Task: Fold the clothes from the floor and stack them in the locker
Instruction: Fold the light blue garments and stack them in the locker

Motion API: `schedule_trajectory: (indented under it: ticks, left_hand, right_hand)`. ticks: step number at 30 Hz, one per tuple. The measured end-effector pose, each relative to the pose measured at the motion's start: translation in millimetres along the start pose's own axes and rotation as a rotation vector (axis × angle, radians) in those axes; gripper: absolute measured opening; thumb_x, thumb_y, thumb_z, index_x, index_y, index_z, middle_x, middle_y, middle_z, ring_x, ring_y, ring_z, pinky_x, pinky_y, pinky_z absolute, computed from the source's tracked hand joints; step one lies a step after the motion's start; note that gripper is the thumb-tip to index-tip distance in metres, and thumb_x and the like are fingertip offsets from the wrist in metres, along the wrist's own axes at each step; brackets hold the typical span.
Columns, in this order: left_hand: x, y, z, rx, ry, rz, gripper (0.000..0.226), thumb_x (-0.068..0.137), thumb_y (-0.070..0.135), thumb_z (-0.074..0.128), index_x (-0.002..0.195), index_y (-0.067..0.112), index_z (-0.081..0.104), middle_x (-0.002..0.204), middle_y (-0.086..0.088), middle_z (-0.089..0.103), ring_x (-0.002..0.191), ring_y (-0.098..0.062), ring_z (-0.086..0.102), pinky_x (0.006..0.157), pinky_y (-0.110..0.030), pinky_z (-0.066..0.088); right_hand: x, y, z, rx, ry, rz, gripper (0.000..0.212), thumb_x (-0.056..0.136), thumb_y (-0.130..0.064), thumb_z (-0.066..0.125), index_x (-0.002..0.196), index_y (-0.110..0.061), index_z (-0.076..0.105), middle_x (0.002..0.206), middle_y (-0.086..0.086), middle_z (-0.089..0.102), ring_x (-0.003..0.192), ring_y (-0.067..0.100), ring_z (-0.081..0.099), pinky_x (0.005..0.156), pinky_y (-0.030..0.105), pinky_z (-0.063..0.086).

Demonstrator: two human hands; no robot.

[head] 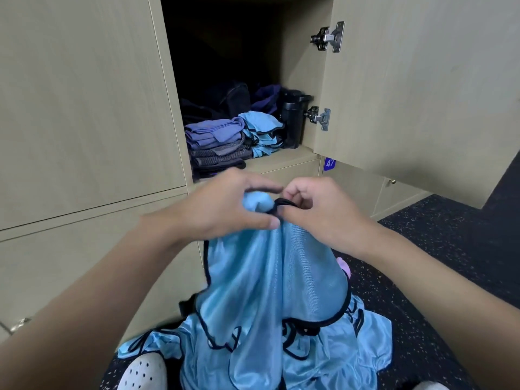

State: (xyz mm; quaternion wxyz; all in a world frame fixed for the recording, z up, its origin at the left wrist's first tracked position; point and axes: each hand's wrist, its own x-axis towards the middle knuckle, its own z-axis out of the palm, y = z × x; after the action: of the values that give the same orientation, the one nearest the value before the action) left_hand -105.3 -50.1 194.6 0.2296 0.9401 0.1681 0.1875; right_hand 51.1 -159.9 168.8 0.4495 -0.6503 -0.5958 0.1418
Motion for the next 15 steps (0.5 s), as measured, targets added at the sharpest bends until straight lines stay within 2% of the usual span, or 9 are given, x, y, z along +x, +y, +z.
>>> schedule_trajectory:
  ticks: [1,3,5,8,10,13,14,15]
  left_hand:
    - [0,1,5,-0.030,-0.039,0.003,0.030,0.080,0.024,0.083,0.108,0.018,0.075,0.094,0.008,0.073,0.080,-0.003,0.063,0.077,-0.021,0.050]
    - [1,0,10,-0.109,-0.049,-0.033,0.015,0.084,0.020,0.079,0.090,0.008,0.073,0.072,-0.003,0.062,0.058,-0.009,0.048,0.056,-0.023,0.042]
    - [3,-4,8,-0.119,-0.012,-0.066,0.019,0.086,0.019,0.077,0.078,0.005,0.069,0.064,-0.007,0.054,0.053,-0.011,0.041,0.050,-0.026,0.035]
    - [5,-15,-6,-0.032,0.106,-0.100,0.025,0.087,0.022,0.076,0.068,0.011,0.063,0.064,-0.008,0.055,0.054,-0.010,0.042,0.053,-0.028,0.035]
    - [5,-23,-16,0.063,0.196,-0.124,0.028,0.087,0.022,0.075,0.069,0.006,0.060,0.067,-0.007,0.057,0.055,-0.009,0.041,0.053,-0.023,0.033]
    - [3,-25,-19,0.138,0.216,-0.132,0.017,0.086,0.020,0.076,0.077,0.010,0.065,0.075,0.005,0.062,0.065,-0.008,0.053,0.057,-0.013,0.036]
    - [1,-20,-16,0.091,0.201,-0.117,0.009,0.085,0.019,0.077,0.084,0.017,0.069,0.082,0.013,0.065,0.074,-0.003,0.059,0.064,-0.008,0.040]
    - [0,-13,-12,0.016,0.172,-0.103,0.013,0.084,0.019,0.078,0.094,0.024,0.071,0.090,0.019,0.068,0.083,0.004,0.063,0.072,-0.004,0.042]
  right_hand:
    - [0,-1,-1,0.009,-0.004,-0.003,0.012,0.084,-0.011,0.074,0.076,-0.012,0.065,0.066,-0.001,0.060,0.058,0.006,0.047,0.058,0.024,0.039]
    - [-2,-3,-5,0.025,-0.025,0.005,0.009,0.084,-0.011,0.074,0.079,-0.014,0.067,0.070,-0.001,0.062,0.061,0.007,0.051,0.061,0.024,0.041]
    - [-4,-3,-11,0.019,-0.065,0.033,0.004,0.087,-0.014,0.073,0.085,-0.013,0.069,0.073,0.000,0.064,0.063,0.008,0.052,0.062,0.022,0.042]
    - [-7,-1,-22,0.001,-0.118,0.097,0.004,0.090,-0.017,0.070,0.092,-0.013,0.069,0.079,0.006,0.072,0.065,0.011,0.058,0.065,0.026,0.046]
    - [-8,-1,-30,-0.024,-0.123,0.123,0.006,0.091,-0.019,0.069,0.090,-0.013,0.069,0.083,0.007,0.075,0.065,0.012,0.062,0.066,0.030,0.049]
    - [-10,-2,-37,-0.072,-0.077,0.102,0.011,0.092,-0.018,0.068,0.086,-0.009,0.067,0.077,0.012,0.071,0.058,0.016,0.056,0.059,0.031,0.045]
    - [-10,-3,-38,-0.078,-0.057,0.083,0.011,0.092,-0.017,0.067,0.086,-0.009,0.067,0.079,0.015,0.071,0.060,0.023,0.056,0.059,0.034,0.045]
    - [-10,-5,-39,-0.071,-0.046,0.066,0.010,0.092,-0.017,0.067,0.086,-0.010,0.068,0.082,0.015,0.072,0.065,0.030,0.059,0.062,0.038,0.048]
